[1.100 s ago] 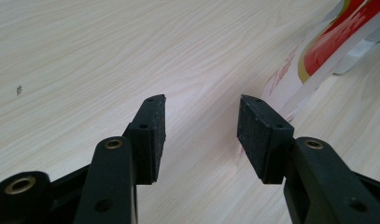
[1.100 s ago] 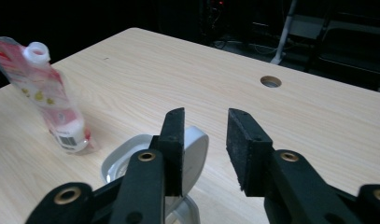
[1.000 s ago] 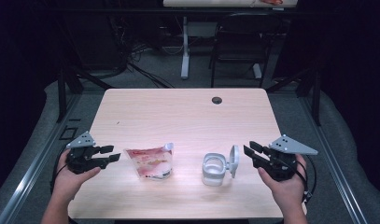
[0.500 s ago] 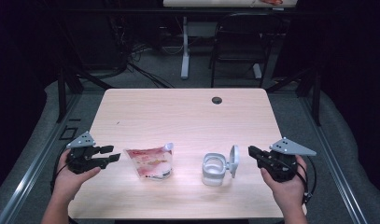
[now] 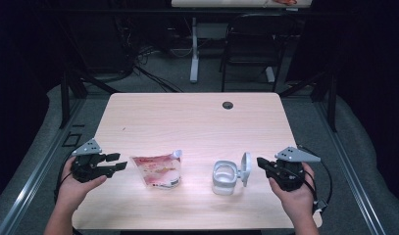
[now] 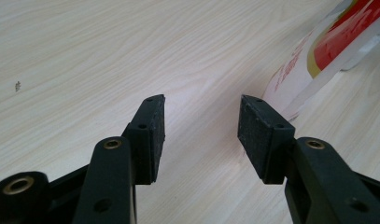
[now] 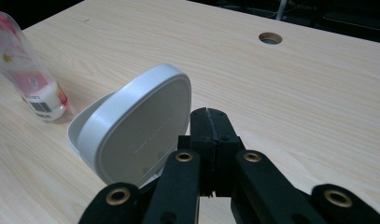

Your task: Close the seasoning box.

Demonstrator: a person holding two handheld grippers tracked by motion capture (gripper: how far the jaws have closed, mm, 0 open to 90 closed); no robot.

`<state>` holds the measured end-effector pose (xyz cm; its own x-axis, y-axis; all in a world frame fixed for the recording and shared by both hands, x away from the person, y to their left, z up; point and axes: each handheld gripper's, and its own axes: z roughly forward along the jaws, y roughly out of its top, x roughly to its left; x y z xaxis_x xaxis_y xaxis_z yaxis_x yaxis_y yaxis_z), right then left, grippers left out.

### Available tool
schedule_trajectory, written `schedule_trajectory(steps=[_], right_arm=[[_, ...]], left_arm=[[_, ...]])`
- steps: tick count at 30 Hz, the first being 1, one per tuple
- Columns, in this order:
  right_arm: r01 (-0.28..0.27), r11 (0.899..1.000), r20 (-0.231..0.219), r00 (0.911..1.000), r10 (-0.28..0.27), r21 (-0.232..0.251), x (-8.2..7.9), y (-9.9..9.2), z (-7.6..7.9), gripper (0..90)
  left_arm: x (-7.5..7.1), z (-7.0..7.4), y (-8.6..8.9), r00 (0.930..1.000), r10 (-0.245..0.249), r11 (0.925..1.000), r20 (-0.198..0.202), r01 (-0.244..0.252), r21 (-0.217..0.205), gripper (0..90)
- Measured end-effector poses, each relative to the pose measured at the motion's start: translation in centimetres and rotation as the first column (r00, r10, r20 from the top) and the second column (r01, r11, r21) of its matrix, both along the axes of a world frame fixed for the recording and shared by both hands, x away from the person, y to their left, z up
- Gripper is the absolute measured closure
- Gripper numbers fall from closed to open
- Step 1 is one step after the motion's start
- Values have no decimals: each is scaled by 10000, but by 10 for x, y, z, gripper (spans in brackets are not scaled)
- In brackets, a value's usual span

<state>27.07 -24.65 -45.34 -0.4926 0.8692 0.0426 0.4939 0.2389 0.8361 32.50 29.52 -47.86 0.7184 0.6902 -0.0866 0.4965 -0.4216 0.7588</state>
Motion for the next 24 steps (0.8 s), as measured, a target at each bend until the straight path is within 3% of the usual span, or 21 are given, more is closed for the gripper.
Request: schedule_trajectory(steps=[24], right_arm=[[-864, 9963, -172, 9961, 863, -15, 3, 29, -8, 900]], left_arm=[[0, 1, 6, 9998, 154, 9999, 87, -154, -40, 518]])
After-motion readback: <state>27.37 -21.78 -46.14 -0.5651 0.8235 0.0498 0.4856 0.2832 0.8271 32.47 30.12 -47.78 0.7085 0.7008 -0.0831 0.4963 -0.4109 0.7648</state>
